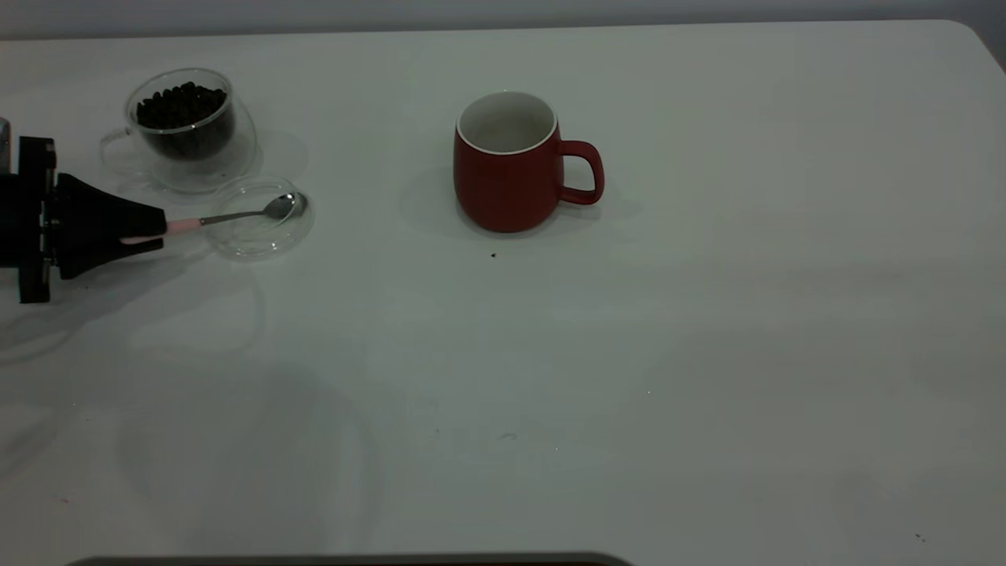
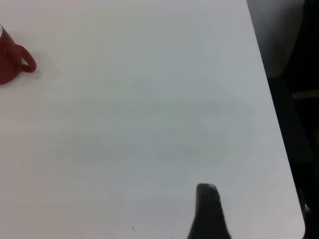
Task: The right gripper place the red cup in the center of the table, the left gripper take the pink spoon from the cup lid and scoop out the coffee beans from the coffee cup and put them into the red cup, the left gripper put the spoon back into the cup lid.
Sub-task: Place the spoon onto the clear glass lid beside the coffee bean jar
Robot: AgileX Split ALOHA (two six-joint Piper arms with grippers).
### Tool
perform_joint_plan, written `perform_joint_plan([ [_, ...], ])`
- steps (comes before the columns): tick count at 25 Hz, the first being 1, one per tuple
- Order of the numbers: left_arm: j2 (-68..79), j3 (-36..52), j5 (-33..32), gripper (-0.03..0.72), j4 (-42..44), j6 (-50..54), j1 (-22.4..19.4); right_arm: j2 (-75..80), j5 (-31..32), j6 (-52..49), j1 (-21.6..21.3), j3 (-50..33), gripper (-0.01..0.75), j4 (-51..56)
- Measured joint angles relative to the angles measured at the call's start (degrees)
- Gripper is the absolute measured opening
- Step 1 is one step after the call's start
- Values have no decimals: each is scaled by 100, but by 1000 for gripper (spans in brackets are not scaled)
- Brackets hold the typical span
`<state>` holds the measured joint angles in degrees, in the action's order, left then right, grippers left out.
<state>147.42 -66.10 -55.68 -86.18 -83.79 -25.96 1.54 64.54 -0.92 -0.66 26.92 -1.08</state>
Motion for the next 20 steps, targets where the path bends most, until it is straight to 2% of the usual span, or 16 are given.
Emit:
perform_joint_plan([
  [5, 4, 0, 0, 127, -31, -29, 11, 0, 0, 0, 0, 0, 586, 0],
  [8, 4, 0, 13, 173, -31, -79, 11, 0, 0, 0, 0, 0, 586, 0],
  [15, 6, 0, 44, 463, -52, -110, 11, 0, 0, 0, 0, 0, 586, 0],
  [18, 0, 0, 44, 562, -57, -117, 11, 0, 0, 0, 0, 0, 586, 0],
  [20, -78, 0, 52, 598, -57, -117, -20, 0, 0, 0, 0, 0, 586, 0],
])
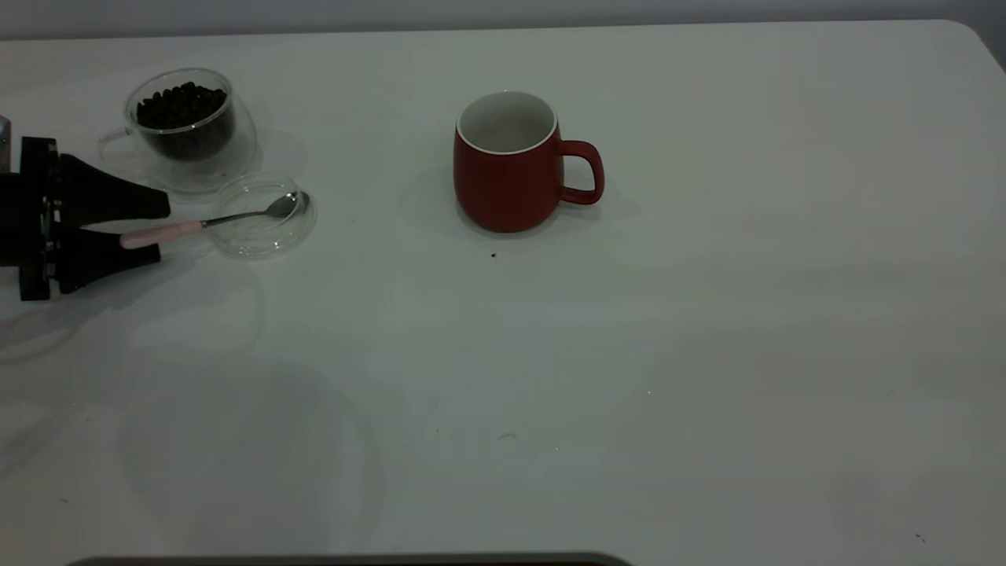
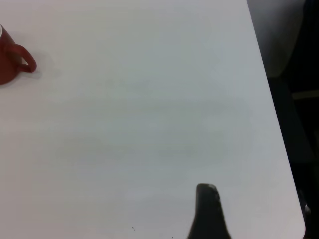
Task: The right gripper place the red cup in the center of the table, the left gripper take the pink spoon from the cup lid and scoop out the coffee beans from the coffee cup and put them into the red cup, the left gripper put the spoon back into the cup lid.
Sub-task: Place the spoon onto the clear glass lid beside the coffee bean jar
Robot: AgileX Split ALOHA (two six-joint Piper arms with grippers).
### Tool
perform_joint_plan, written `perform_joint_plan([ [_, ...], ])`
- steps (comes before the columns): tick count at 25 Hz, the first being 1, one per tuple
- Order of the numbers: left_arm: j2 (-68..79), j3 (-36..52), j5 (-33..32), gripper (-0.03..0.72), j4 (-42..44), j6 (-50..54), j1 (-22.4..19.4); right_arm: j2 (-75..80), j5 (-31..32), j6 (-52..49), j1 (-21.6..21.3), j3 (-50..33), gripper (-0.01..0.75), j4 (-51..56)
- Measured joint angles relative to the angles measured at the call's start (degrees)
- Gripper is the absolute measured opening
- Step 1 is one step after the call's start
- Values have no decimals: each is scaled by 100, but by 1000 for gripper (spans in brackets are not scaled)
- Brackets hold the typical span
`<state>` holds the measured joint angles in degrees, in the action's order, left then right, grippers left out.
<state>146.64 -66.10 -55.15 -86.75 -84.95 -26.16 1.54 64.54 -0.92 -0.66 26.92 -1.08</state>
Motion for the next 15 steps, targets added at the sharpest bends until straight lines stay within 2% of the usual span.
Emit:
perform_joint_plan([
  [8, -755, 0, 38, 607, 183, 230, -285, 0, 0, 0, 0, 0, 586, 0],
  [11, -1176, 0, 156, 598, 347, 623, -187, 0, 0, 0, 0, 0, 586, 0],
  [15, -1833, 0, 507, 594, 790, 1635, 192, 0, 0, 0, 0, 0, 586, 0],
])
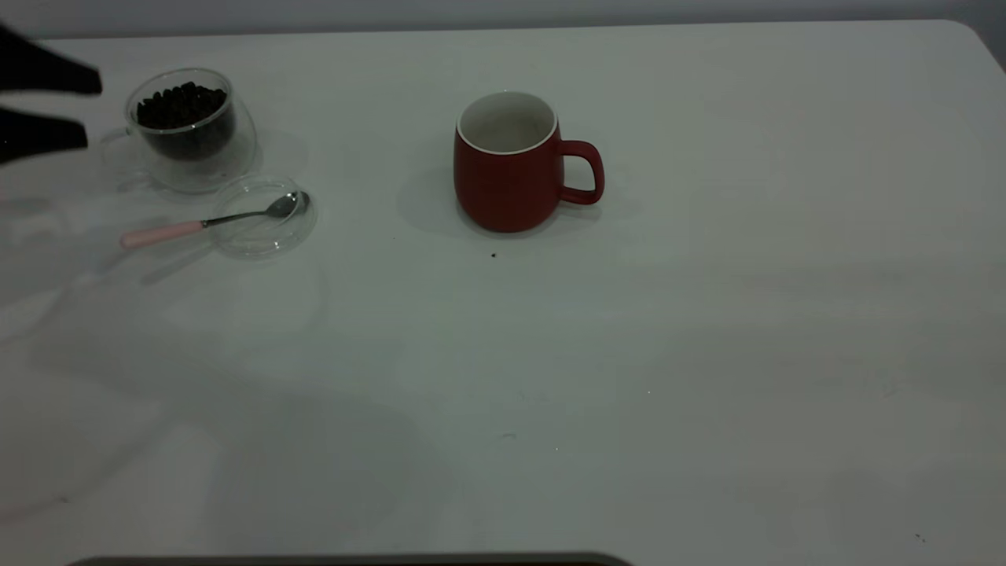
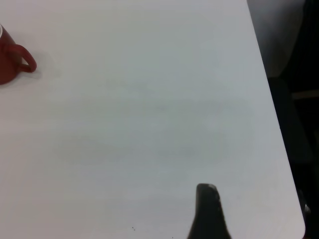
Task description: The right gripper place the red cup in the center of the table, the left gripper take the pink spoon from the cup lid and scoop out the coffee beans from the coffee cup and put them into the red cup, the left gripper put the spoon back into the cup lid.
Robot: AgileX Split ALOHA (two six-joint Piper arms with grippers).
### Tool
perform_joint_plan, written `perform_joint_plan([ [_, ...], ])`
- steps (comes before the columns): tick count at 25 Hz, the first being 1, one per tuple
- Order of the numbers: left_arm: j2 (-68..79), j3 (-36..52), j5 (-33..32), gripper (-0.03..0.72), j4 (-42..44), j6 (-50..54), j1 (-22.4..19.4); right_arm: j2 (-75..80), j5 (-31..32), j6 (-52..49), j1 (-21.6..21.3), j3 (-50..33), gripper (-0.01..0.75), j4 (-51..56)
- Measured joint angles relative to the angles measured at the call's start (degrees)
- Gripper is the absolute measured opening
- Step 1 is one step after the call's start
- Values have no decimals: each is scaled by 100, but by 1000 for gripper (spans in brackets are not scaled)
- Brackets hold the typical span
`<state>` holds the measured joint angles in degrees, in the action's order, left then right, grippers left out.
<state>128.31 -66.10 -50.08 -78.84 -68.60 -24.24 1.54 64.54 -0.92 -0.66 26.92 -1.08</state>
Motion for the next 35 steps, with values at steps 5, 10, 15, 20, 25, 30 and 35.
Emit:
perform_joint_plan([
  [5, -902, -59, 370, 594, 1420, 1556, 573, 0, 0, 0, 0, 0, 586, 0],
  [10, -1717, -532, 277, 592, 3931, 4229, 1266, 0, 0, 0, 0, 0, 586, 0],
  [15, -2257, -1166, -751, 592, 6256, 6515, 1906, 0, 0, 0, 0, 0, 586, 0],
  [20, -2747, -1438, -1696, 592, 7259, 7335, 2366, 0, 0, 0, 0, 0, 586, 0],
  [25, -3267, -1445, -1696, 590, 7615, 7521, 2530, 0, 0, 0, 0, 0, 586, 0],
  [30, -3733, -1445, -1696, 590, 7614, 7467, 2572, 0, 0, 0, 0, 0, 586, 0],
  [35, -4627, -875, -1696, 590, 7528, 7162, 2598, 0, 0, 0, 0, 0, 586, 0],
])
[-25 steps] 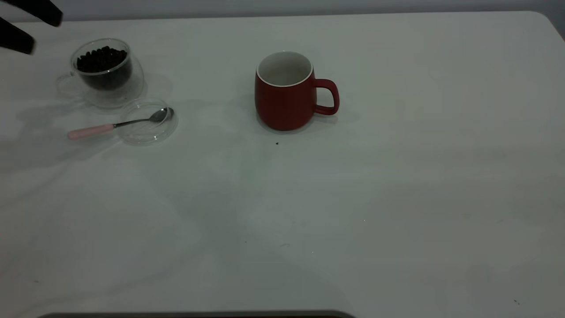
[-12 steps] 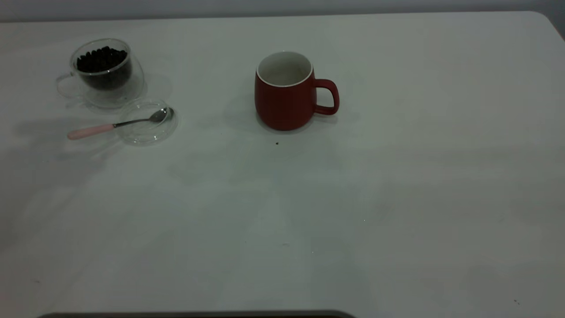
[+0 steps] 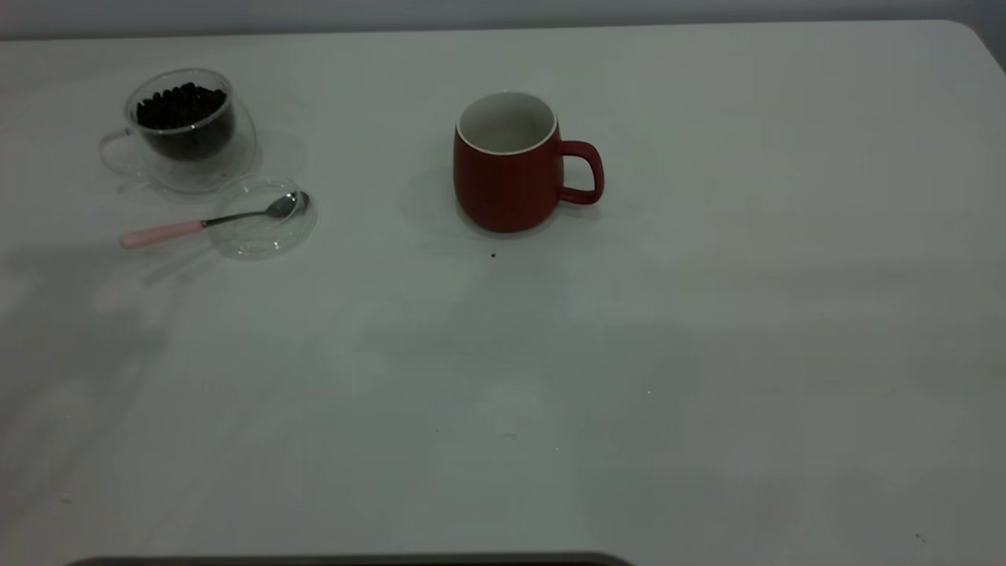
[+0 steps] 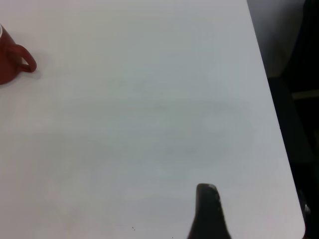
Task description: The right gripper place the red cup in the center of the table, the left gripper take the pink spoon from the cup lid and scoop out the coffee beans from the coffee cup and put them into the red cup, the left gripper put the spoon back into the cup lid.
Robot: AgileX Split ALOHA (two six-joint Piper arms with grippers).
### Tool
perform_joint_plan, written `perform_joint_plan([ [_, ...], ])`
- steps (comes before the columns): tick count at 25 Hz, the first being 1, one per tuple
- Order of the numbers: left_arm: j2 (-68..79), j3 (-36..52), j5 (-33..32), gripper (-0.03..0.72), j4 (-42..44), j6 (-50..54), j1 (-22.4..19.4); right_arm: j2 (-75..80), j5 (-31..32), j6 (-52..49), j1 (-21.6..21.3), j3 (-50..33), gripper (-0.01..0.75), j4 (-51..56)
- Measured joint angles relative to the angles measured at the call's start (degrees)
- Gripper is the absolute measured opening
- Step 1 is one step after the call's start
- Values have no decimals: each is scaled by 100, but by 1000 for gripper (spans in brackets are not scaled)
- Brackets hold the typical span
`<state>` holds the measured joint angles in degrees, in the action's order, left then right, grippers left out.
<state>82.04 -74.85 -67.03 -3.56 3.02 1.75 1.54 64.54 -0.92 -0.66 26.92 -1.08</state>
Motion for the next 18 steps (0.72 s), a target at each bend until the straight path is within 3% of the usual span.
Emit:
perform_joint_plan([
  [5, -1169, 1320, 0, 589, 4, -43, 6, 0, 0, 0, 0, 0, 586, 0],
  [18, -4200, 3150, 0, 588, 302, -148, 6, 0, 0, 0, 0, 0, 586, 0],
])
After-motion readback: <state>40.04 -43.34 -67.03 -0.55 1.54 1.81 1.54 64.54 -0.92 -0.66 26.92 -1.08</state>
